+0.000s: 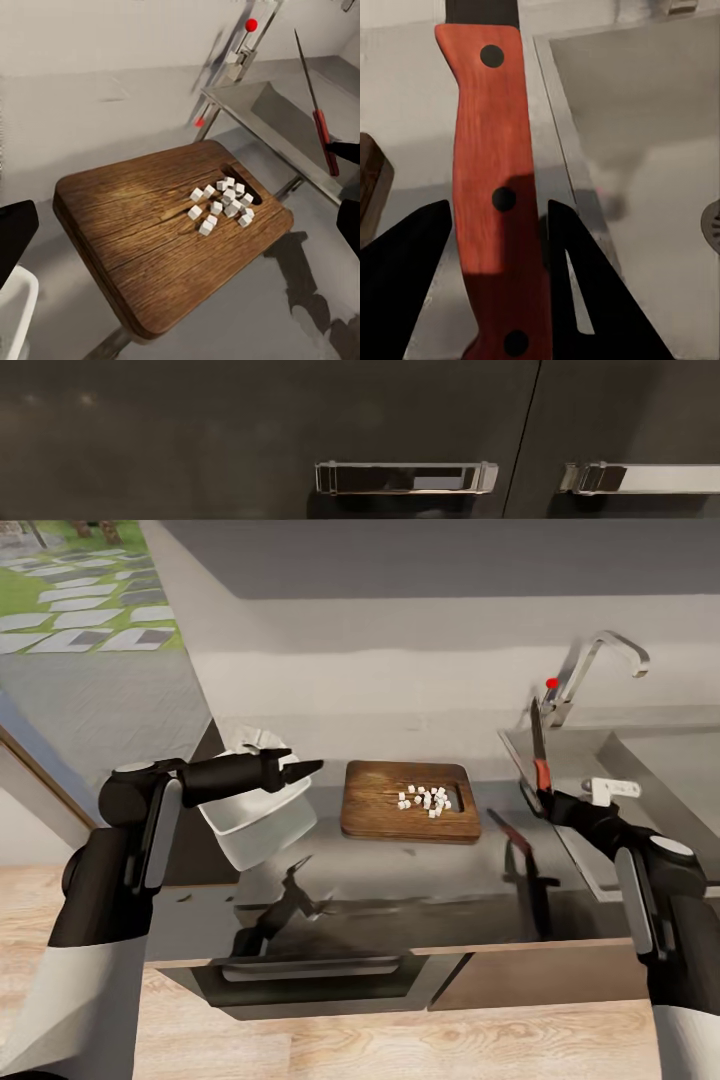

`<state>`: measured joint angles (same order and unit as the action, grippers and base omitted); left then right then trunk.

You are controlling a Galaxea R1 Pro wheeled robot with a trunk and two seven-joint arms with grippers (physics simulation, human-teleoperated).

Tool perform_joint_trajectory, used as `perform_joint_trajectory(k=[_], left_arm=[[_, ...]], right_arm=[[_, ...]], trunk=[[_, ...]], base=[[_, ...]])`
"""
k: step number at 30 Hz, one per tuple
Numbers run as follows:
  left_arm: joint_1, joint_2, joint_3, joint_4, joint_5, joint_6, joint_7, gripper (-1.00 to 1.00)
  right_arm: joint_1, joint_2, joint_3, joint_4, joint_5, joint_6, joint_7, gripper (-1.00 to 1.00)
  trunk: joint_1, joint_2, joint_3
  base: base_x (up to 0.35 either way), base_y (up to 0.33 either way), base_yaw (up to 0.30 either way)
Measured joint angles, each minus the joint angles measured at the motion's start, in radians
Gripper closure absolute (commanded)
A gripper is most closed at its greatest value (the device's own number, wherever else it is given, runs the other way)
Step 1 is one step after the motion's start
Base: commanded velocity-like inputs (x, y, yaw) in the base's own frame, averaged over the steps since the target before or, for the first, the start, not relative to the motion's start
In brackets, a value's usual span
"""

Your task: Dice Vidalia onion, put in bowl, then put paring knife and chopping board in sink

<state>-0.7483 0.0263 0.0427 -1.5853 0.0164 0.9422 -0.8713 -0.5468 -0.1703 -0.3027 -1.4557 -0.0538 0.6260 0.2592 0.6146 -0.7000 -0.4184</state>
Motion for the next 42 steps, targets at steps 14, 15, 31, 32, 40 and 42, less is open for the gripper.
perform_joint_trajectory(k=[14, 15, 31, 32, 40, 42], left_arm=[[0.001, 0.001, 0.078, 0.001, 0.0, 0.004, 0.001, -1.0], [0.001, 0.0, 0.076, 0.002, 0.0, 0.003, 0.002, -1.0], [0.001, -0.014, 0.013, 0.001, -0.002, 0.004, 0.013, -1.0], [0.001, -0.014, 0.013, 0.001, -0.002, 0.004, 0.013, -1.0], [0.001, -0.011, 0.021, 0.001, -0.002, 0.004, 0.014, -1.0], [0.0, -0.009, 0.022, 0.001, -0.002, 0.004, 0.014, -1.0]], right_arm=[[0.0, 0.0, 0.123, -0.004, 0.0, 0.006, 0.071, 1.0], [0.0, 0.0, 0.123, -0.004, 0.0, 0.009, 0.071, 1.0], [-0.025, 0.004, 0.162, -0.003, -0.007, 0.278, -0.364, 1.0], [-0.025, 0.005, 0.163, -0.003, -0.008, 0.281, -0.365, 1.0], [-0.025, 0.012, 0.163, -0.003, -0.048, 0.291, -0.369, 1.0], [-0.025, 0.013, 0.163, -0.002, -0.054, 0.291, -0.369, 1.0]], trunk=[[0.0, 0.0, 0.0], [0.0, 0.0, 0.0], [0.0, 0.0, 0.0], [0.0, 0.0, 0.0], [0.0, 0.0, 0.0], [0.0, 0.0, 0.0]], base=[[0.0, -0.089, 0.0], [0.005, -0.294, 0.0], [0.102, -0.311, 0.0], [0.114, -0.313, 0.0], [0.11, -0.295, 0.0], [0.048, -0.118, 0.0]])
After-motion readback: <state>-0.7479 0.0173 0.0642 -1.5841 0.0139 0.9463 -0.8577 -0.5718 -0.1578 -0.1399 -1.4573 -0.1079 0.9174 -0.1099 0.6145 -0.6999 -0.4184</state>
